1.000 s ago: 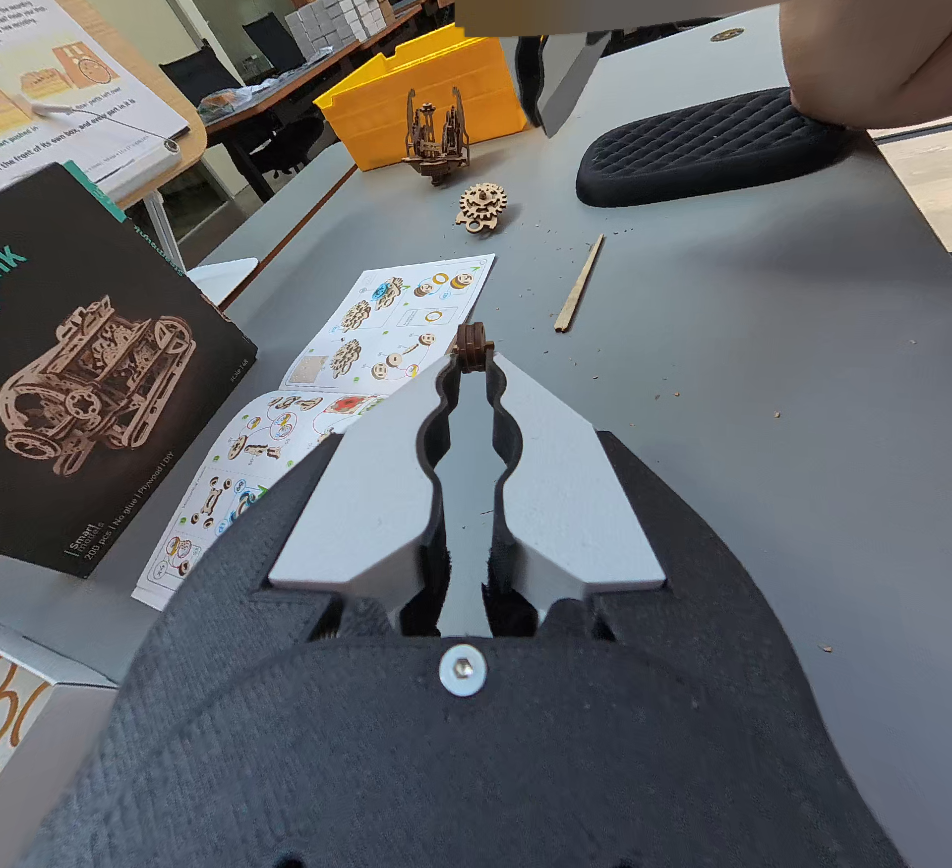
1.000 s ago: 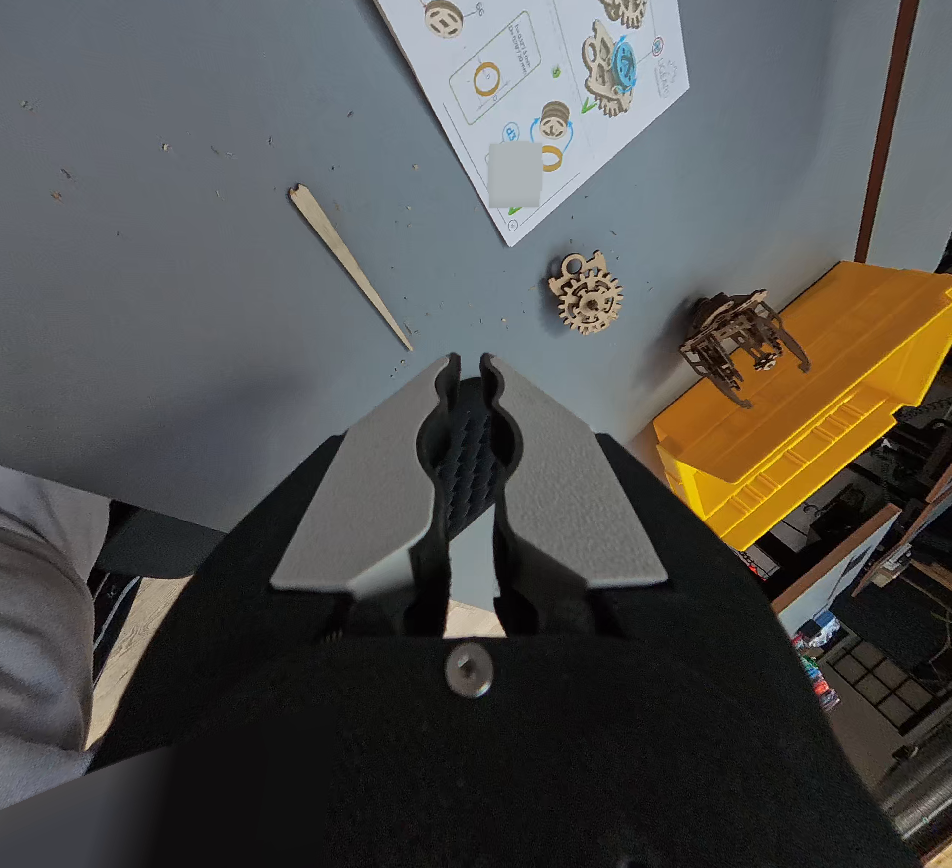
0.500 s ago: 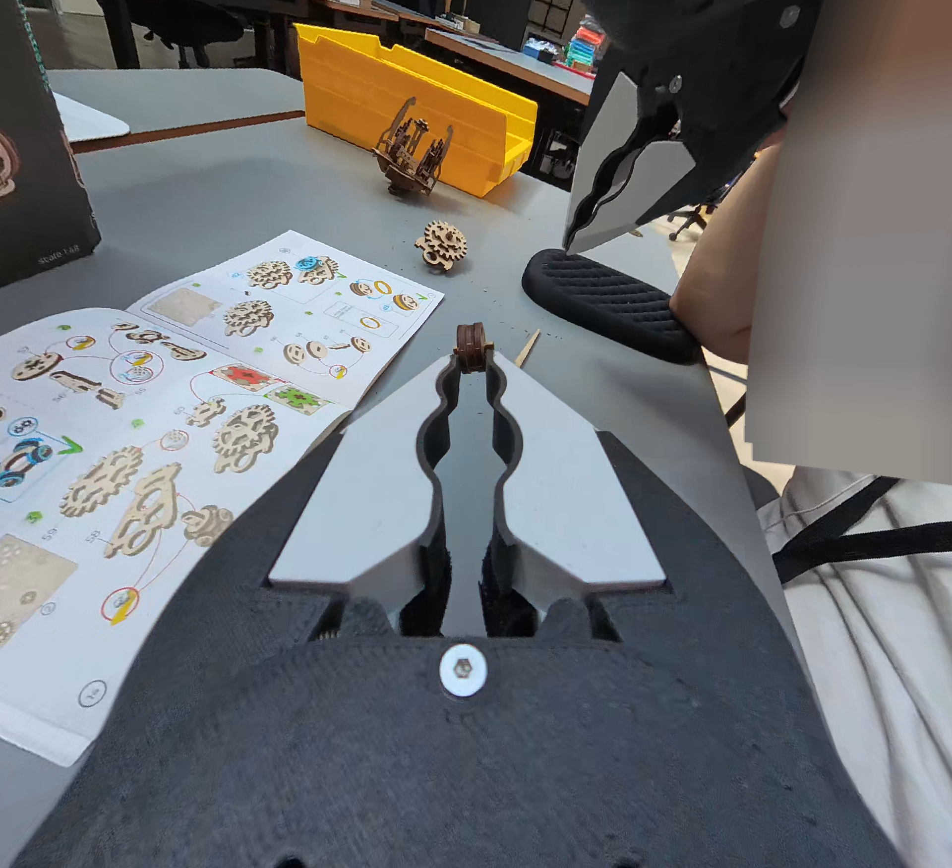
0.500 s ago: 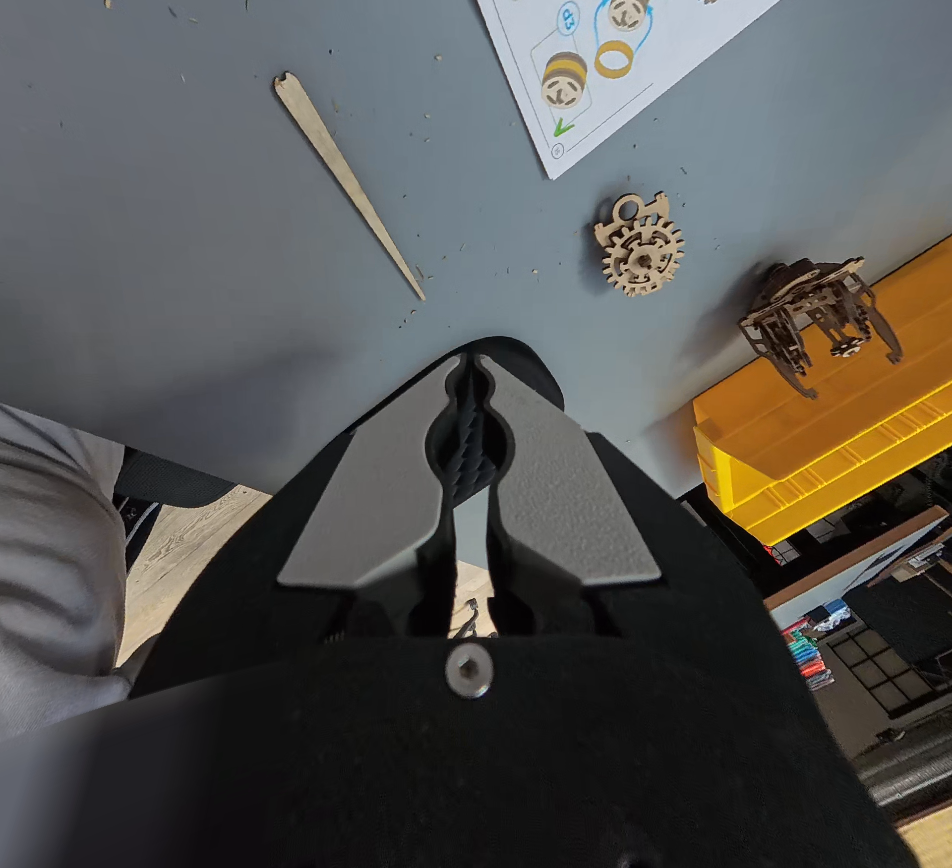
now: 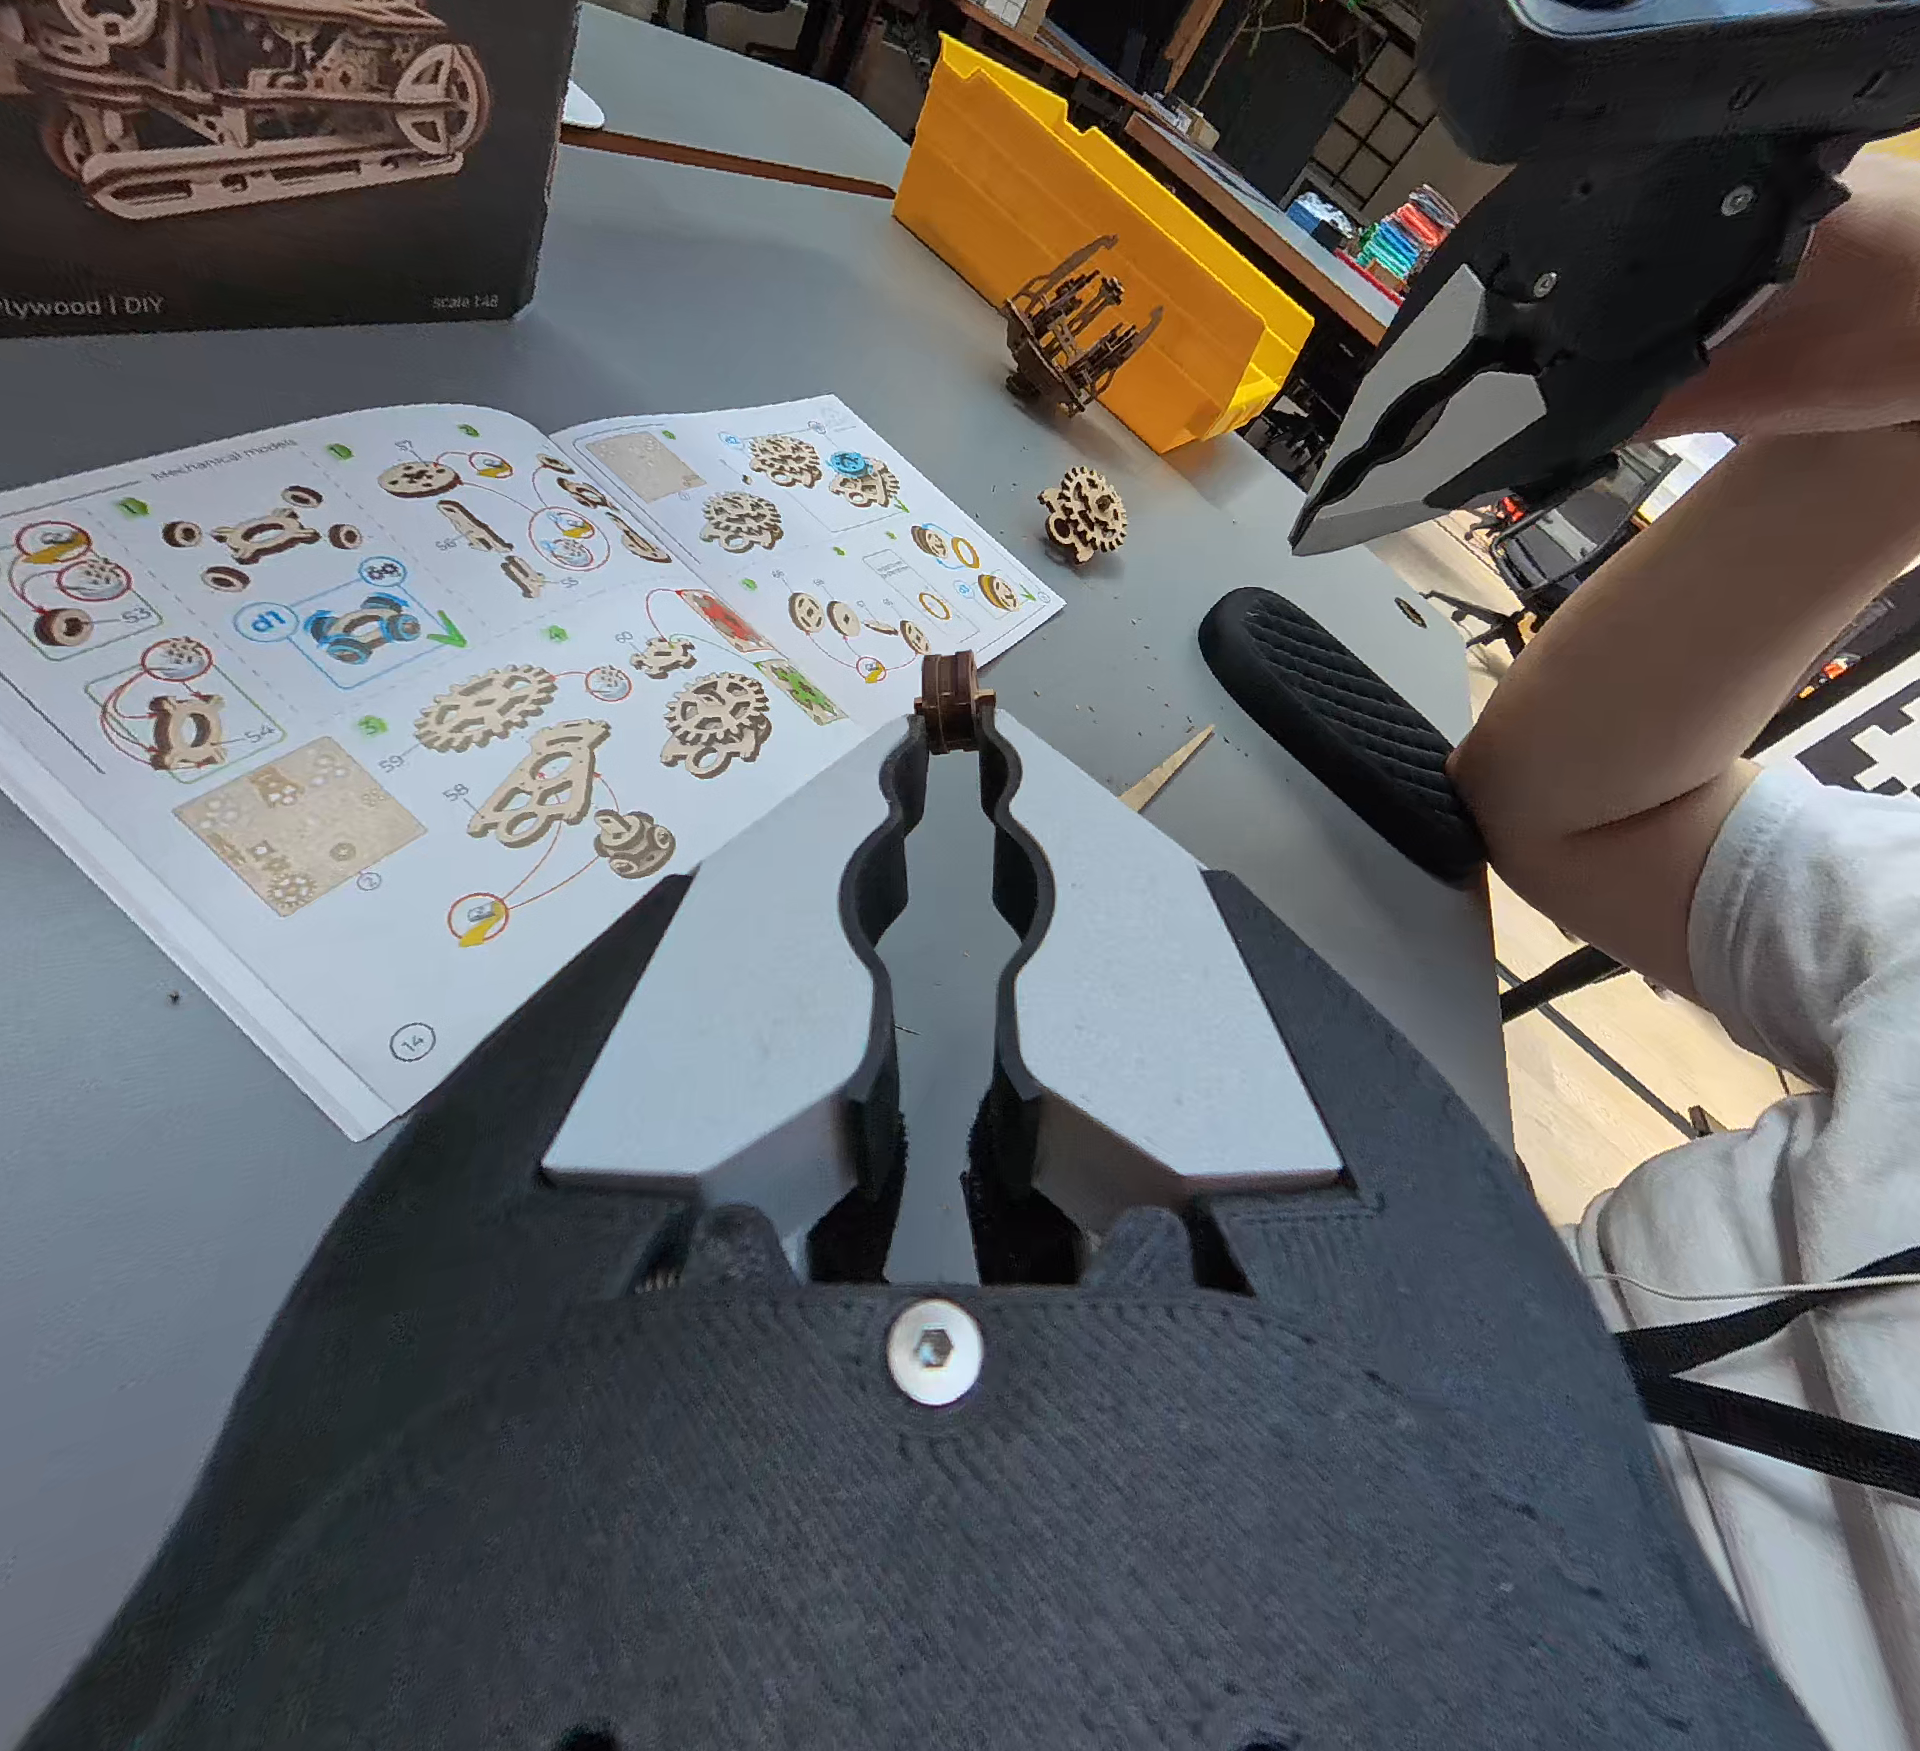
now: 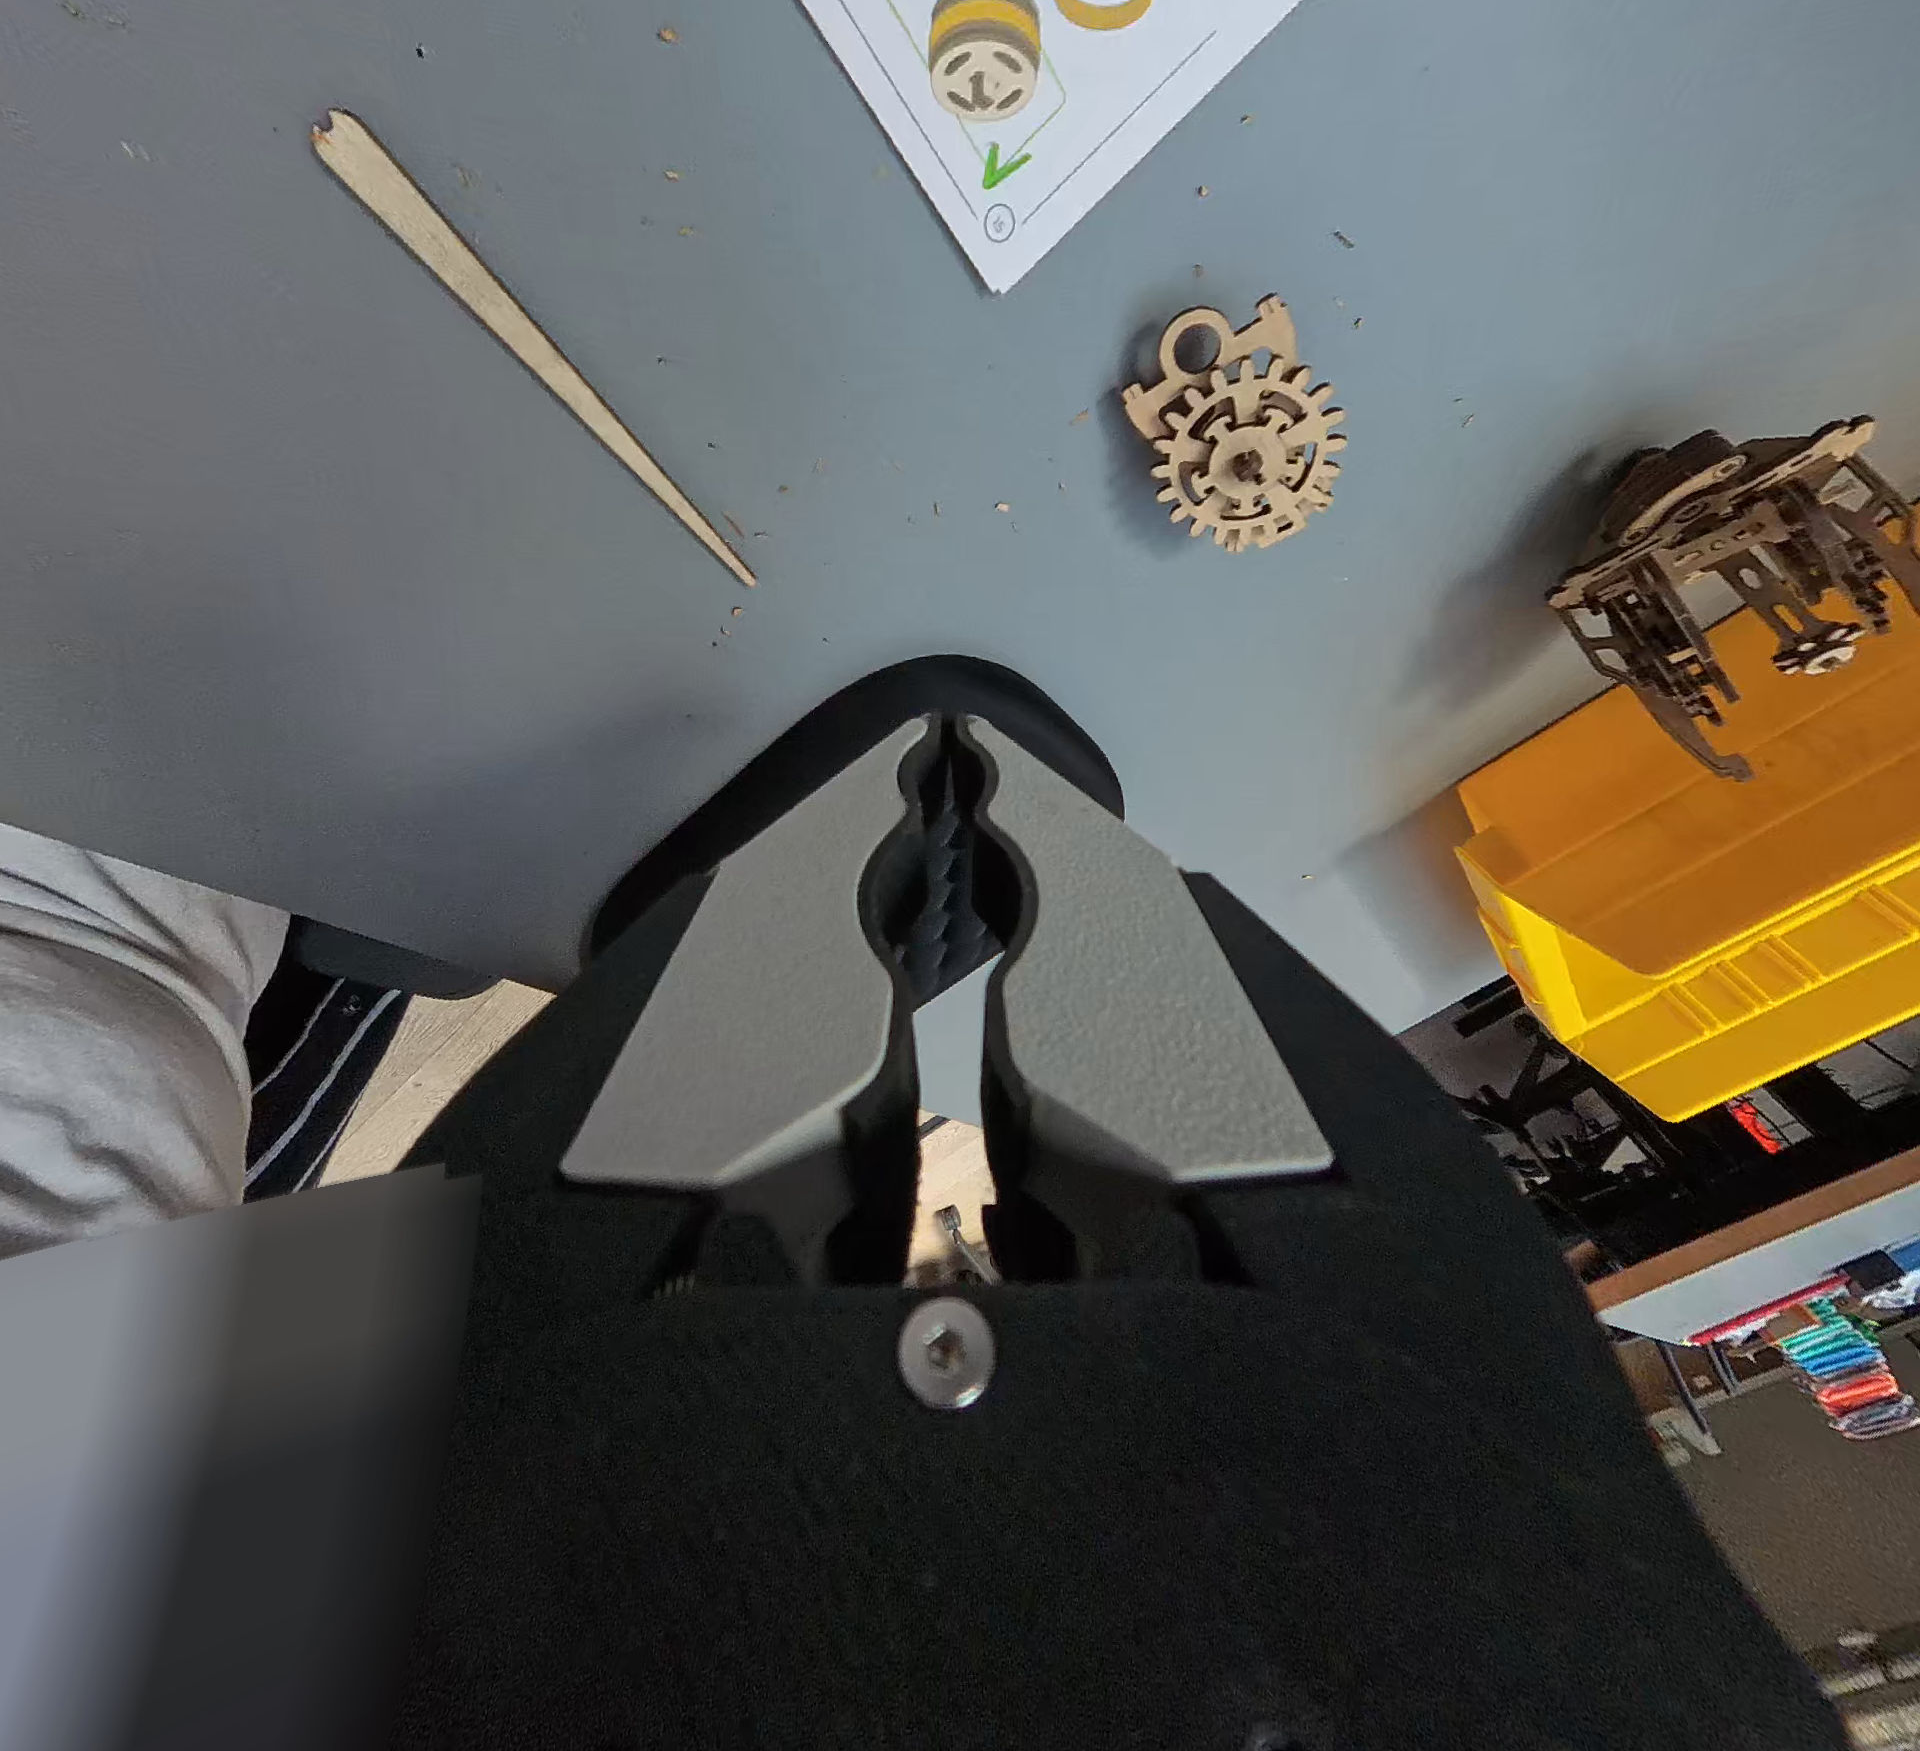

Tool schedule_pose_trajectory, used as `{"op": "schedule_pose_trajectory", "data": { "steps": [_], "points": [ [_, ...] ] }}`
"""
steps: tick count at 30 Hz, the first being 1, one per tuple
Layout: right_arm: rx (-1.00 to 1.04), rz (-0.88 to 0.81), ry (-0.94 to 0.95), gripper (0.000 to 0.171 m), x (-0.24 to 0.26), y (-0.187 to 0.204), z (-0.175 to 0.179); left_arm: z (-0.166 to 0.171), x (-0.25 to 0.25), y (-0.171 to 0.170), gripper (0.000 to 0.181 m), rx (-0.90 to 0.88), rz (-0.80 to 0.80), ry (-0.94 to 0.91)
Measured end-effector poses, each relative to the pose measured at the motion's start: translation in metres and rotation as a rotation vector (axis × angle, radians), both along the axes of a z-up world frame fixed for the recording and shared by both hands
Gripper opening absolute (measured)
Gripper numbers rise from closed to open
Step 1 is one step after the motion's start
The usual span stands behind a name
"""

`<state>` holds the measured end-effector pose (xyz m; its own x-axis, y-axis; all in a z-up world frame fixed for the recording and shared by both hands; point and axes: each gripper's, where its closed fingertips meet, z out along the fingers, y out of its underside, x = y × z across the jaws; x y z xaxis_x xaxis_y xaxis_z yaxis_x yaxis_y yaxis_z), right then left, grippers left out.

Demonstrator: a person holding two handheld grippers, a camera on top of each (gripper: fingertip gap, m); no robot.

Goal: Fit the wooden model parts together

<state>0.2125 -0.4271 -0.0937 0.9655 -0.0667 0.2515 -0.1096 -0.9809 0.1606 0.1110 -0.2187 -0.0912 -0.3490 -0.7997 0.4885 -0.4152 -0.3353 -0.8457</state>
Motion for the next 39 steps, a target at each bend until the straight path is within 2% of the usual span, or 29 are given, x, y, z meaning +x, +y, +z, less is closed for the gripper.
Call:
{"op": "schedule_pose_trajectory", "data": {
  "steps": [39],
  "points": [
    [-0.039, -0.005, 0.139, 0.0, 0.002, -0.015, -0.007, -0.003, 0.001, 0.003, 0.007, 0.031, 0.028, -0.004]
  ]
}}
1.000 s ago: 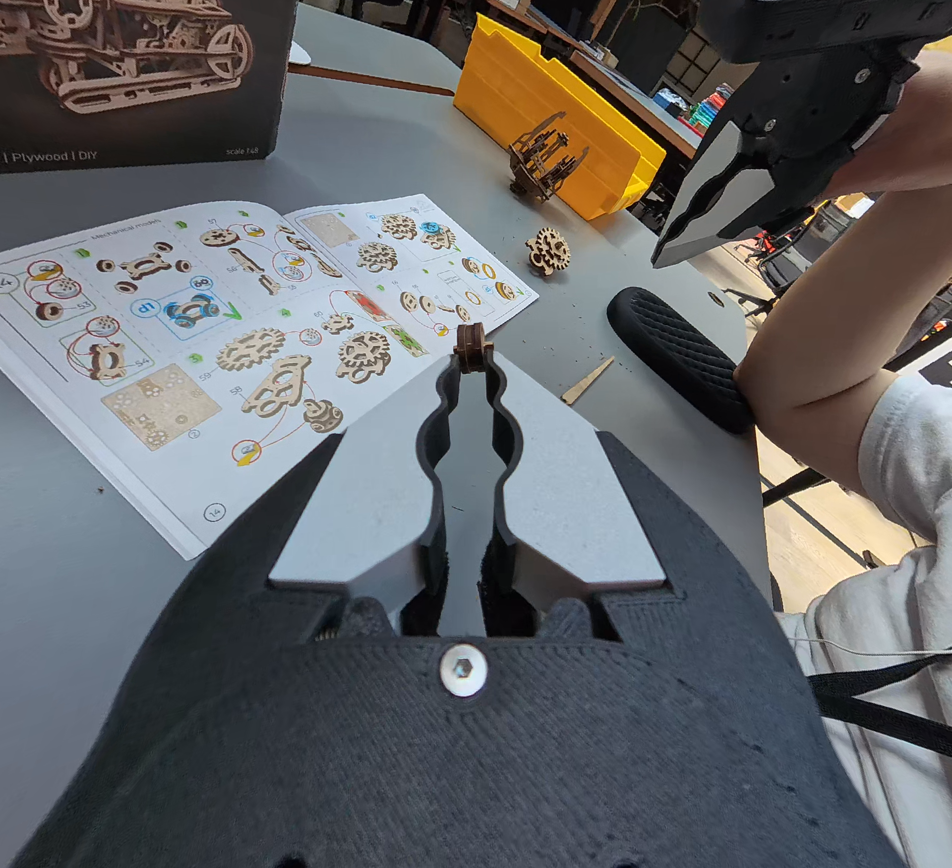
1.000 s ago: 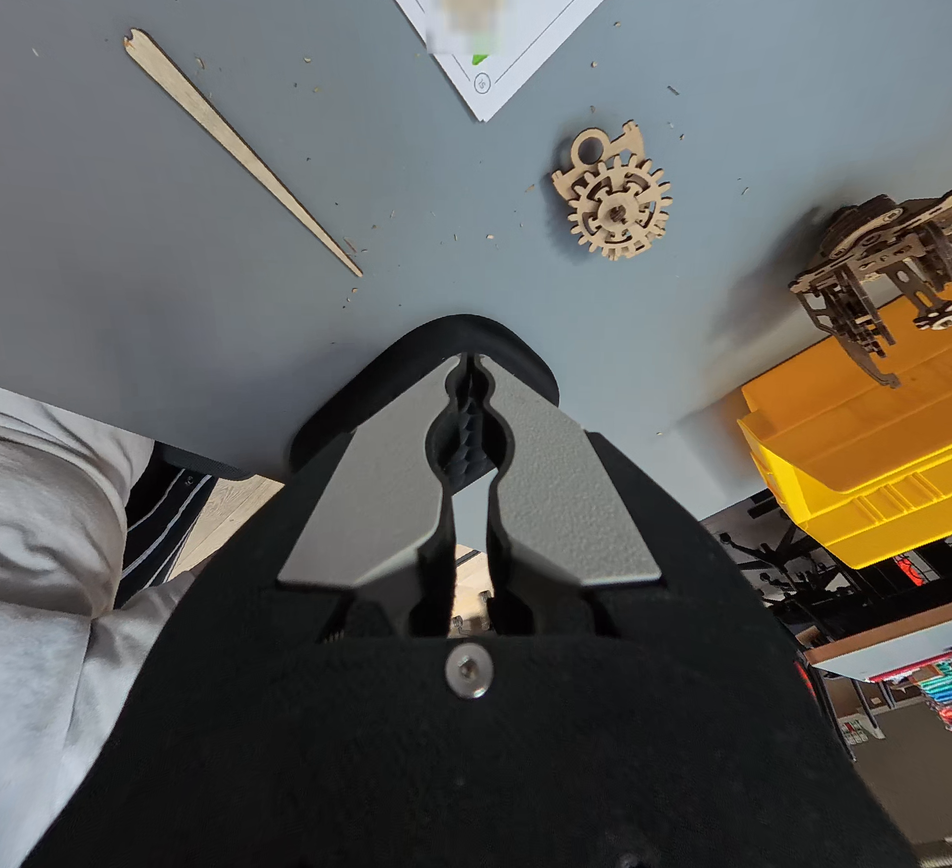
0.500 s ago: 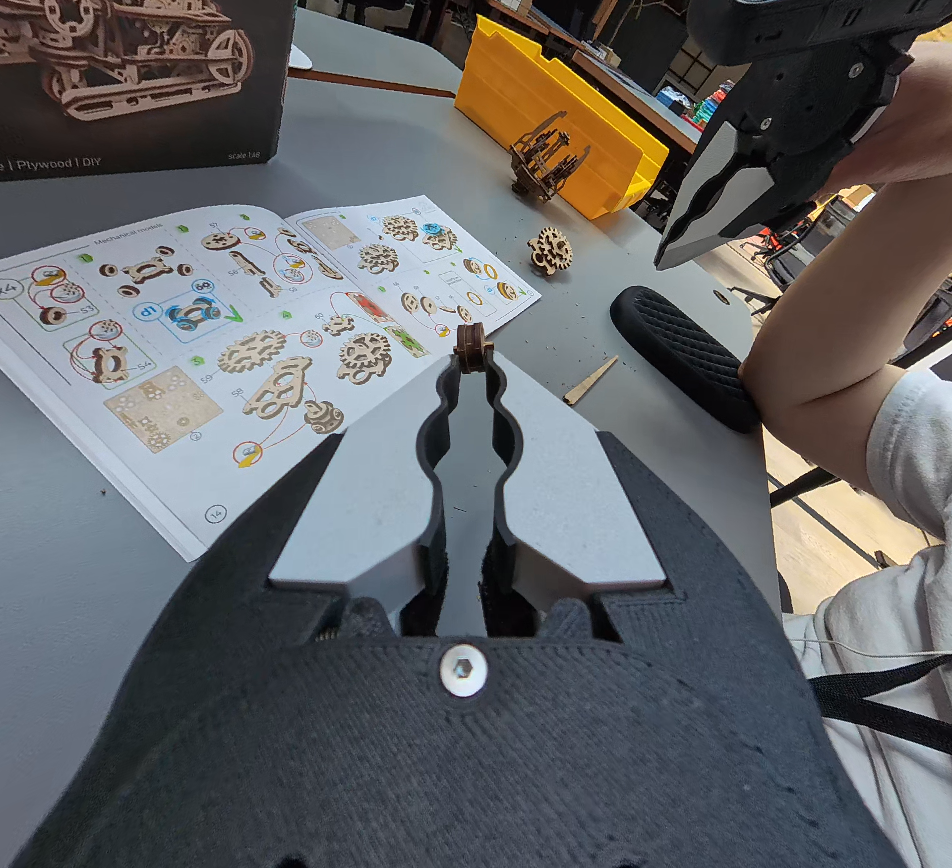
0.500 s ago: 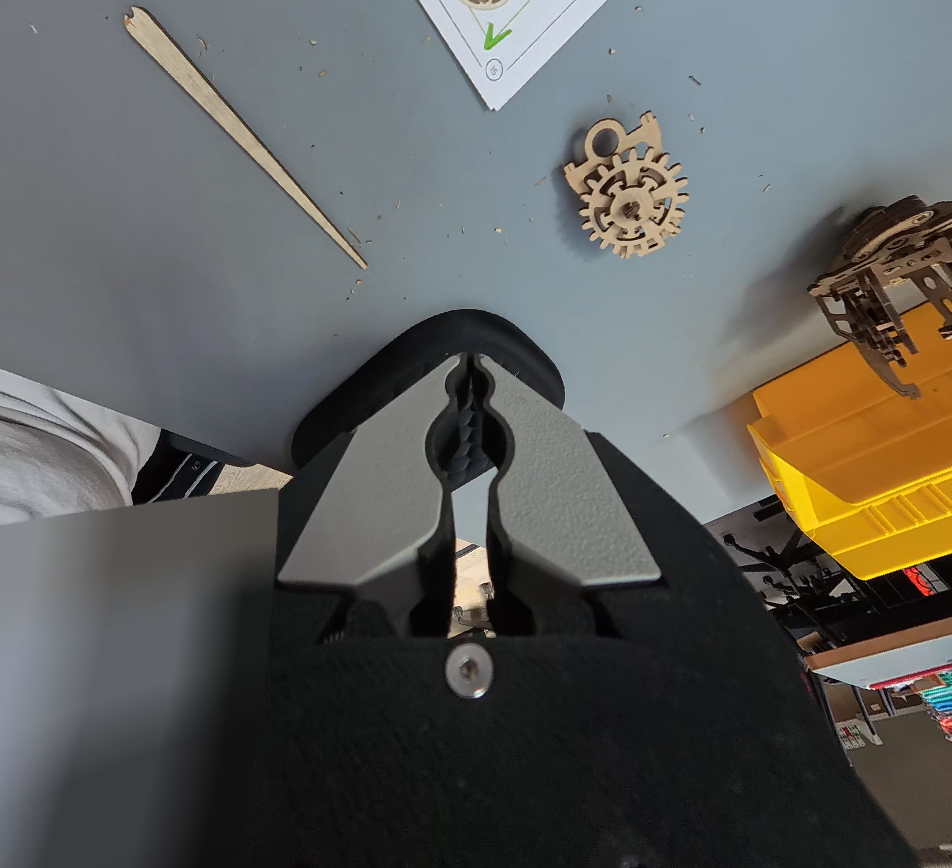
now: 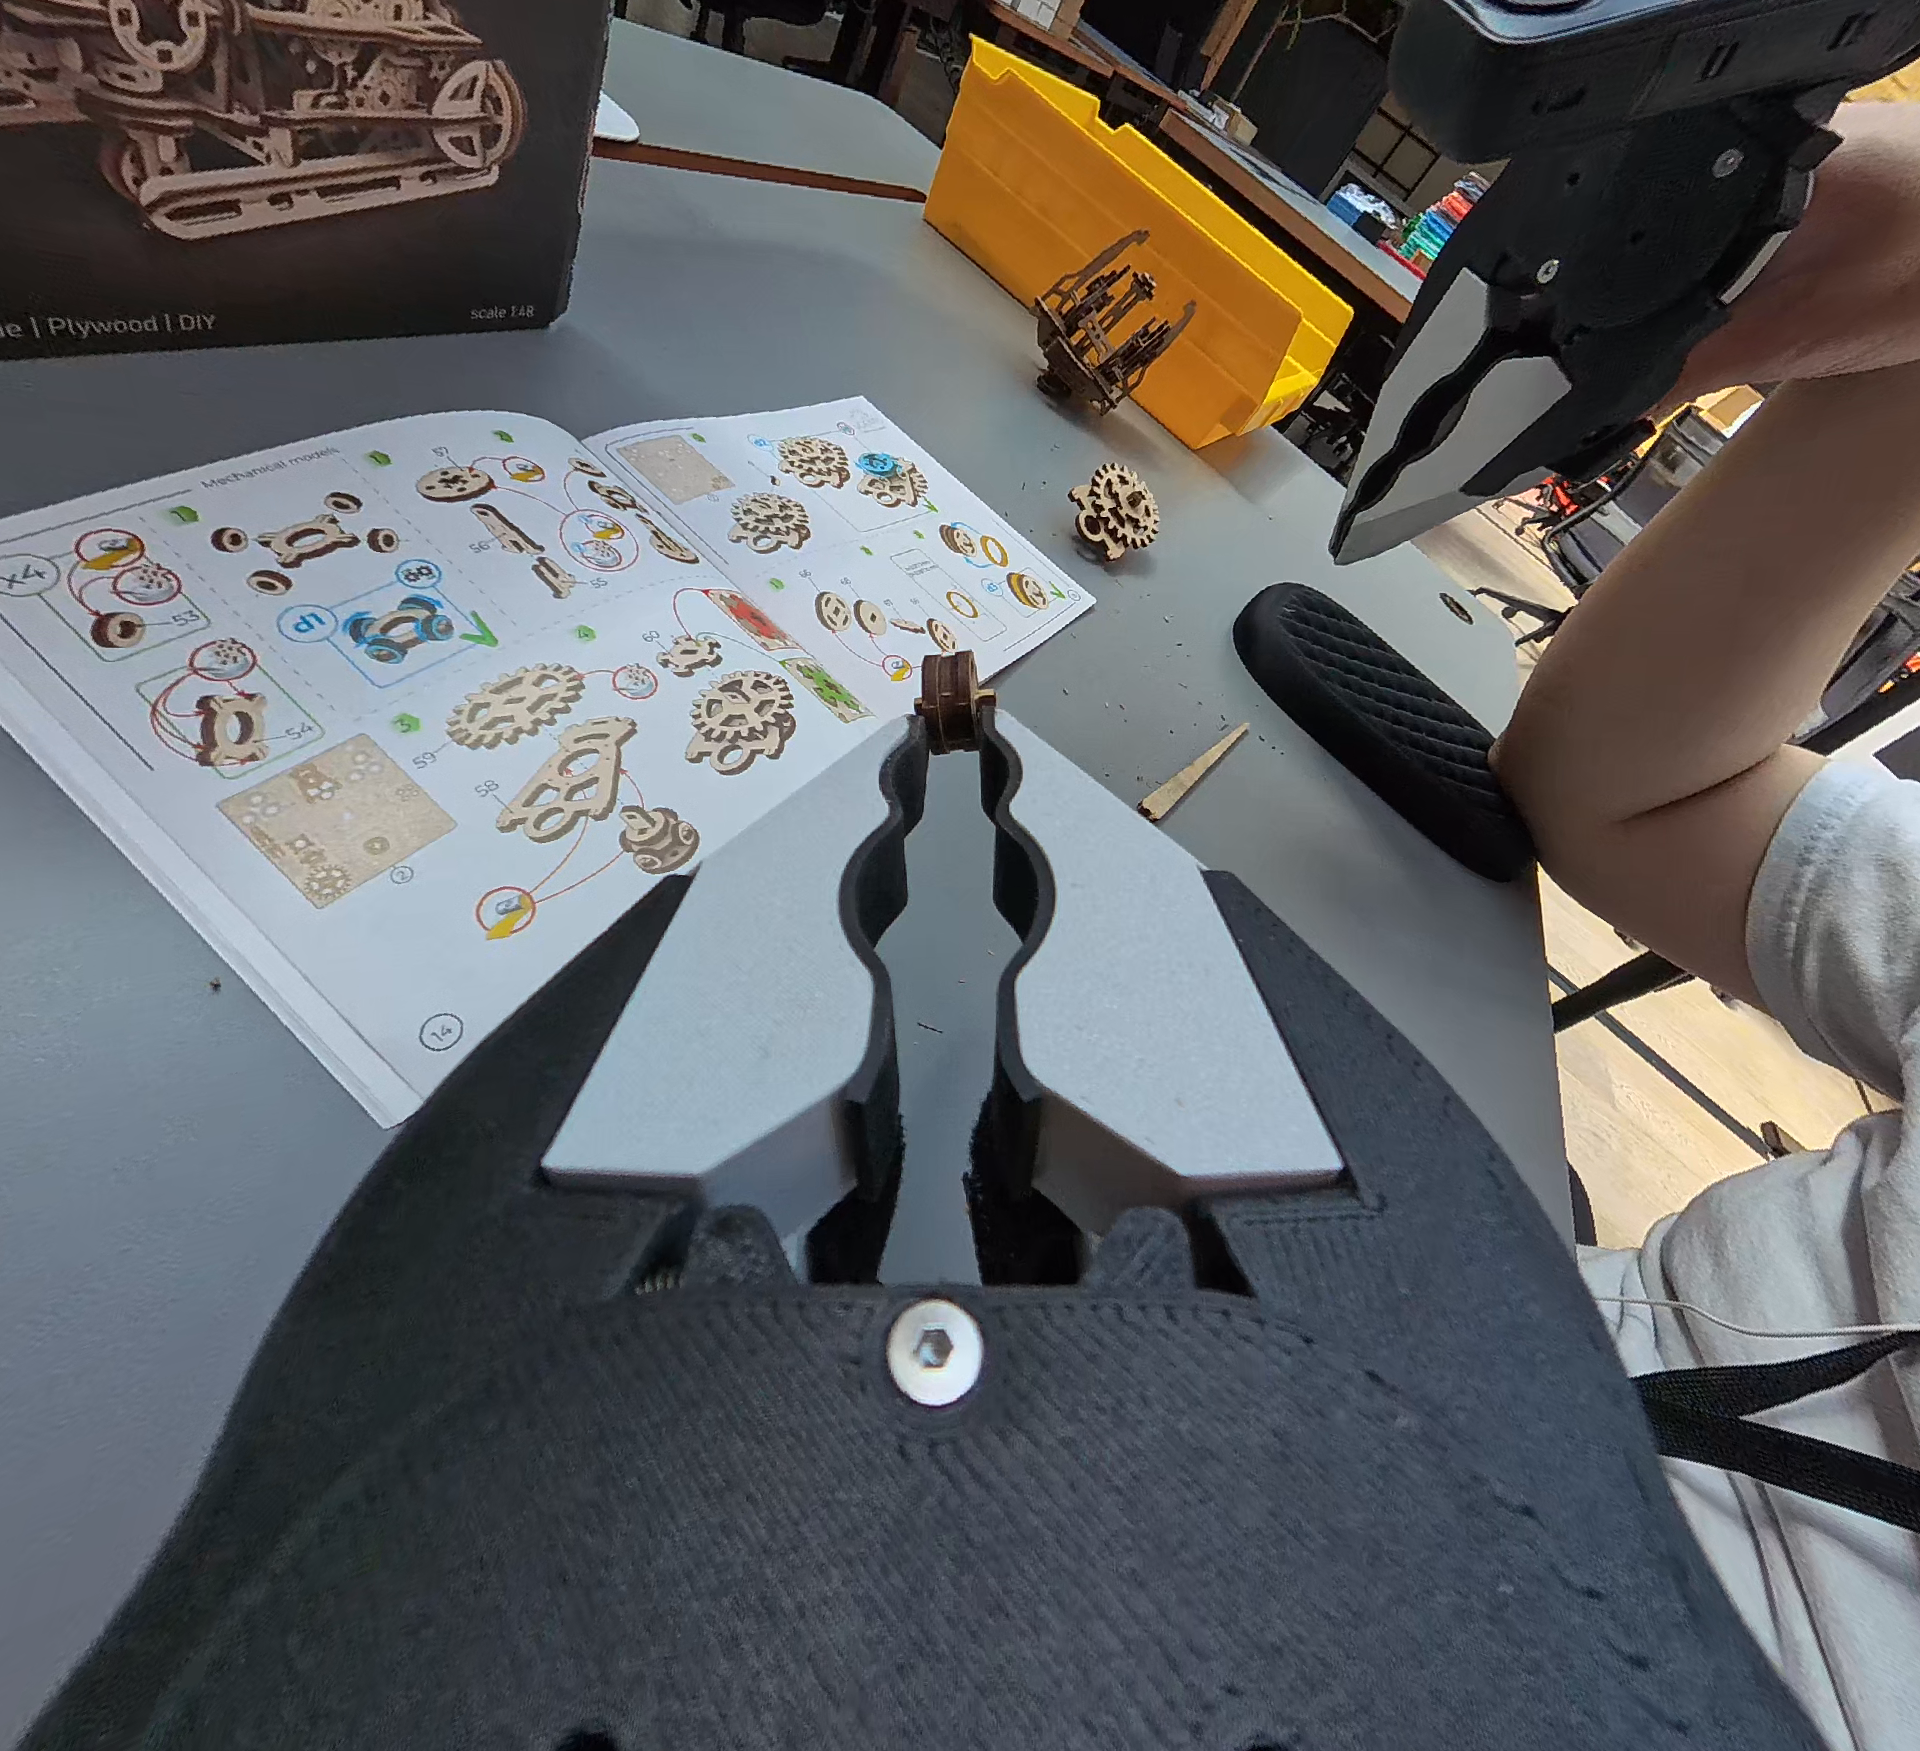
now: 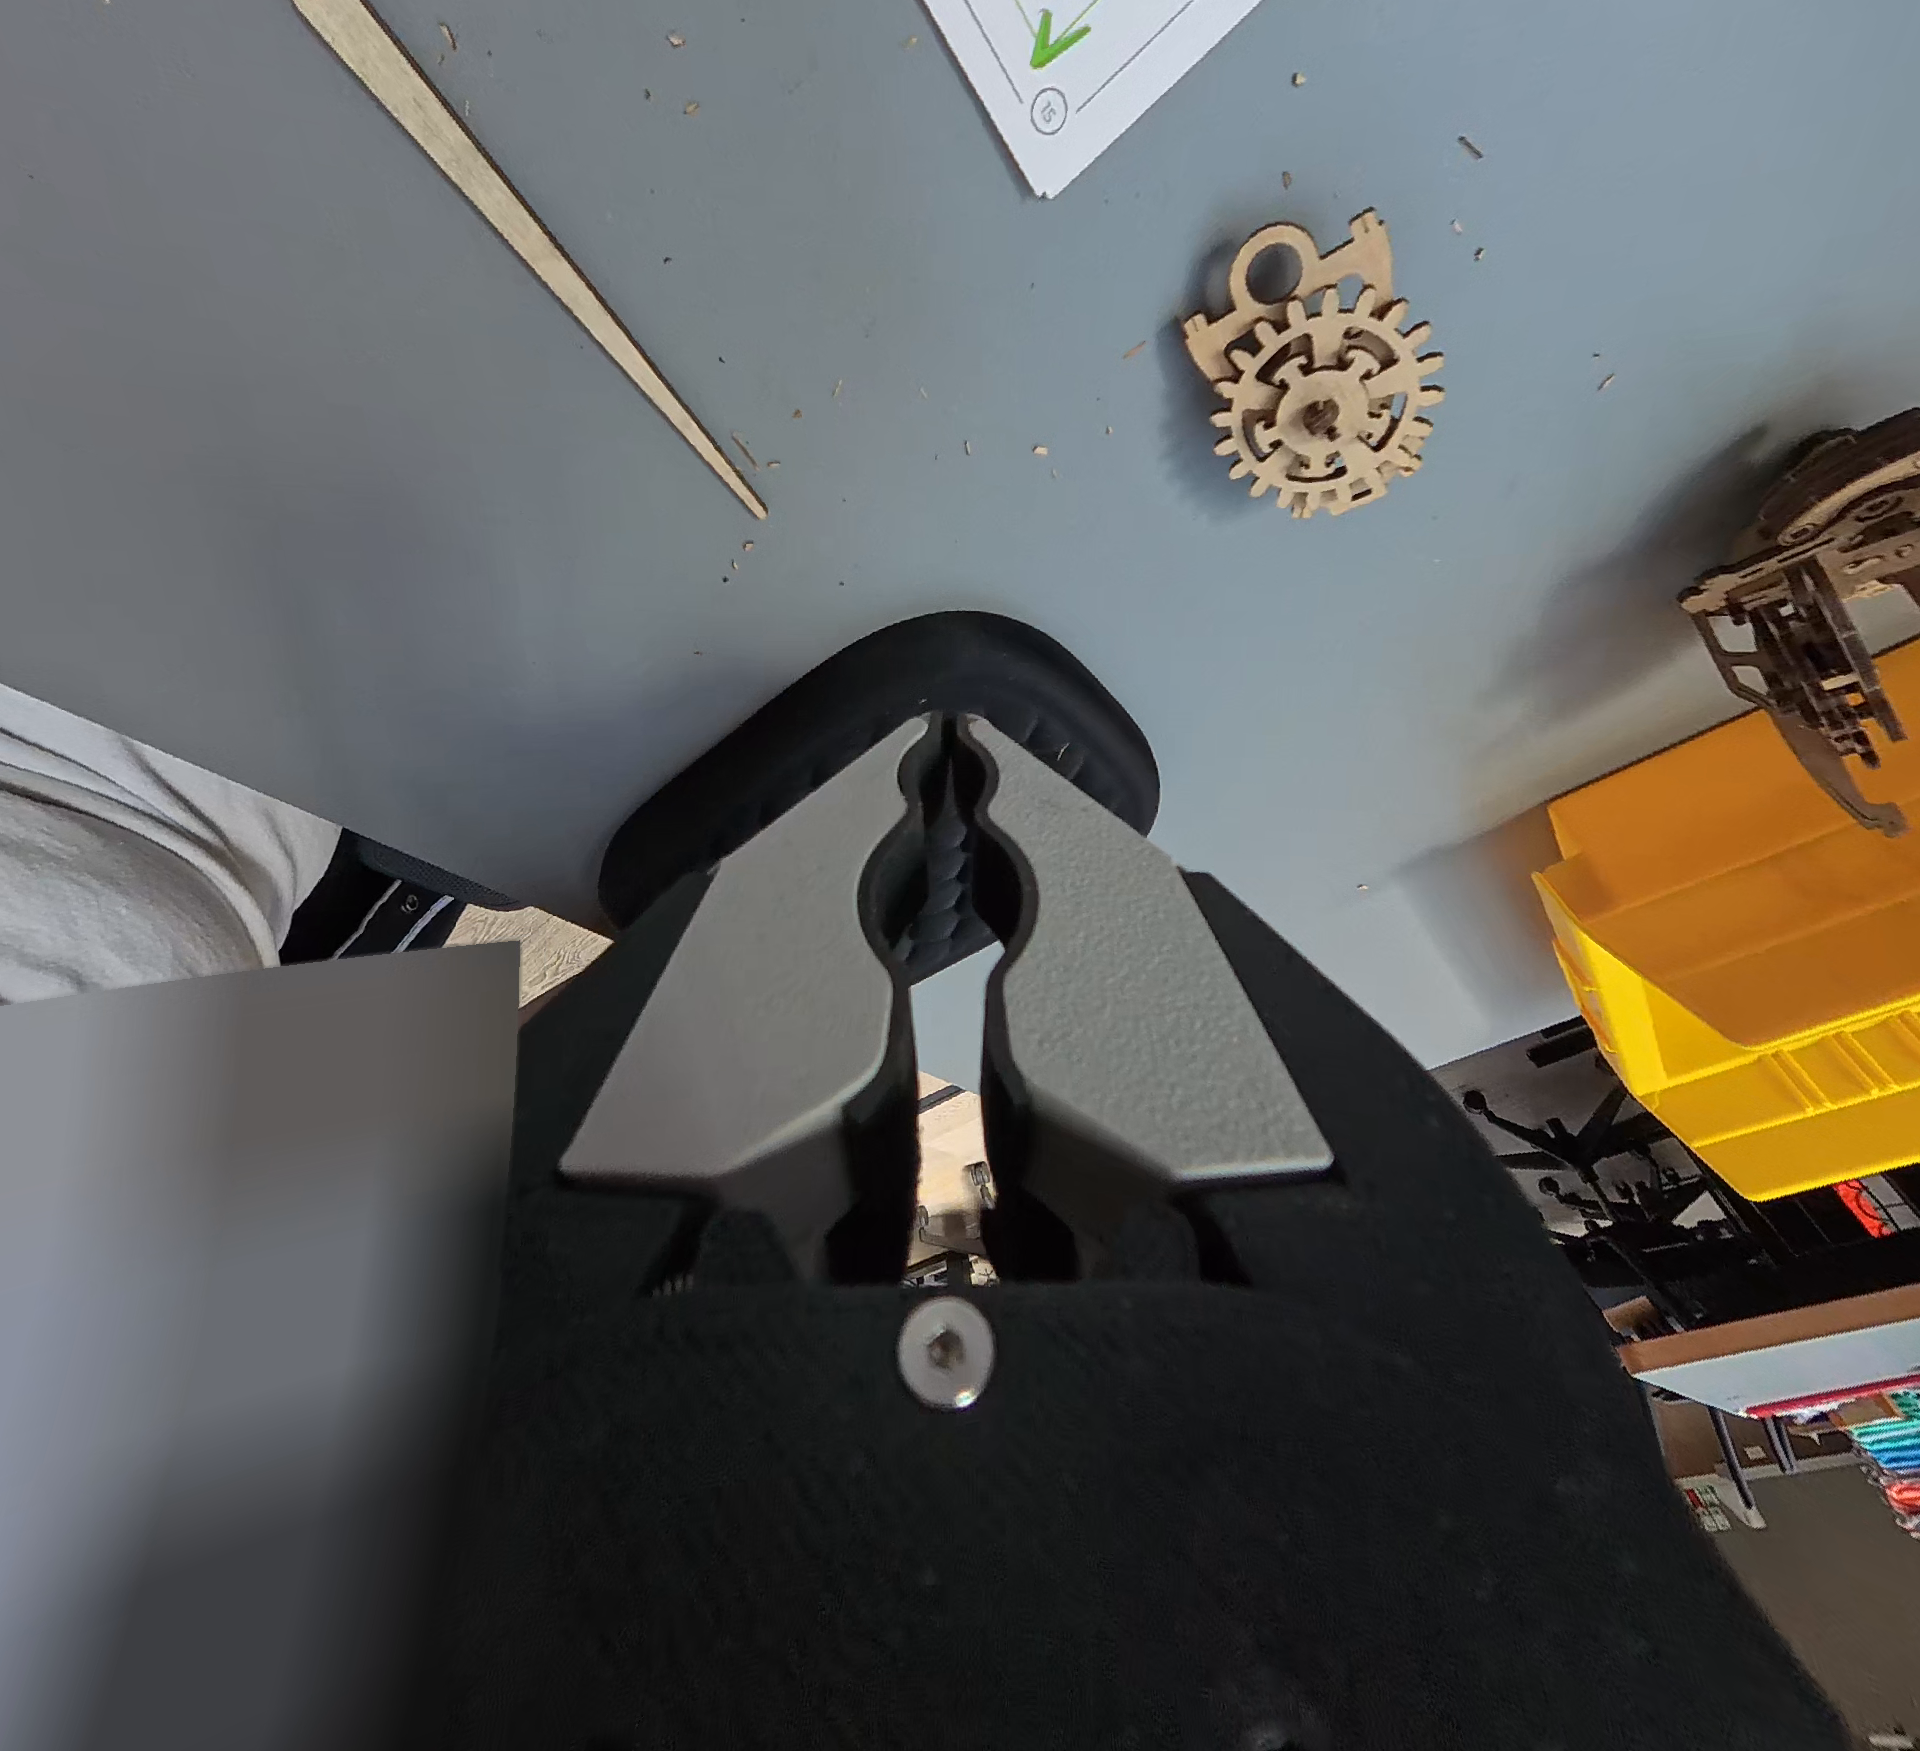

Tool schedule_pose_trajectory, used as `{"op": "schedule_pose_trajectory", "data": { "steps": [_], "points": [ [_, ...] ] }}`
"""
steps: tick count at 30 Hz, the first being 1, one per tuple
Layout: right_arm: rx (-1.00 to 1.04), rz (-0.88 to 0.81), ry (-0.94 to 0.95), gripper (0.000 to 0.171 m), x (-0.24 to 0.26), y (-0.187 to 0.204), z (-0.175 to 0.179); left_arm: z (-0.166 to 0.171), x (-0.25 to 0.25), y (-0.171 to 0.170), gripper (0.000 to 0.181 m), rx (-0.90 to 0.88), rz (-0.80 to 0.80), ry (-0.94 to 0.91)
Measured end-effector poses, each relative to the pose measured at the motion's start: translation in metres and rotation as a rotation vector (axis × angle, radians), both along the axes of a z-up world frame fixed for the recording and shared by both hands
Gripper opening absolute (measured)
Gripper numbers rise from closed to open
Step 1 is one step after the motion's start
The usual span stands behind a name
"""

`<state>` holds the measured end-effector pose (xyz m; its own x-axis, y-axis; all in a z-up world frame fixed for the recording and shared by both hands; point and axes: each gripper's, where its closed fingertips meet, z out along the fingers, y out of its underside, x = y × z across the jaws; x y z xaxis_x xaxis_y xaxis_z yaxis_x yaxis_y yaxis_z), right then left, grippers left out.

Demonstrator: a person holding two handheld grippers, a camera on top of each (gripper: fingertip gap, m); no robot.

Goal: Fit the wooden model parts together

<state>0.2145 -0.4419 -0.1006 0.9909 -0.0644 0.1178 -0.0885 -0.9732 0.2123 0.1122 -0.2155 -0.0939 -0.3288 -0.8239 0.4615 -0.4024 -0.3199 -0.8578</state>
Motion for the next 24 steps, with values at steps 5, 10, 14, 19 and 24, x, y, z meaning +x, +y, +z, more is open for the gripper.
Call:
{"op": "schedule_pose_trajectory", "data": {
  "steps": [5, 10, 14, 19, 24],
  "points": [
    [-0.003, -0.003, 0.012, 0.0, -0.0008, -0.0011, -0.0007, 0.0004, -0.0002, -0.0004, 0.008, 0.0, -0.002, -0.002],
    [-0.004, -0.004, 0.021, 0.0, -0.0012, -0.0018, -0.0008, 0.0004, -0.0002, -0.0005, 0.007, 0.003, -0.002, -0.004],
    [-0.004, -0.002, 0.03, 0.0, -0.0023, -0.0022, -0.0009, 0.0005, -0.0001, 0.0, 0.007, -0.003, 0.001, -0.004],
    [-0.006, -0.002, 0.041, 0.0, -0.0034, -0.0028, -0.0013, 0.0002, 0.0001, -0.0002, 0.008, -0.002, 0.001, -0.004],
    [-0.008, -0.004, 0.053, 0.0, -0.0037, -0.0031, -0.002, 0.0003, 0.0002, -0.0001, 0.007, -0.004, 0.003, -0.006]
  ]
}}
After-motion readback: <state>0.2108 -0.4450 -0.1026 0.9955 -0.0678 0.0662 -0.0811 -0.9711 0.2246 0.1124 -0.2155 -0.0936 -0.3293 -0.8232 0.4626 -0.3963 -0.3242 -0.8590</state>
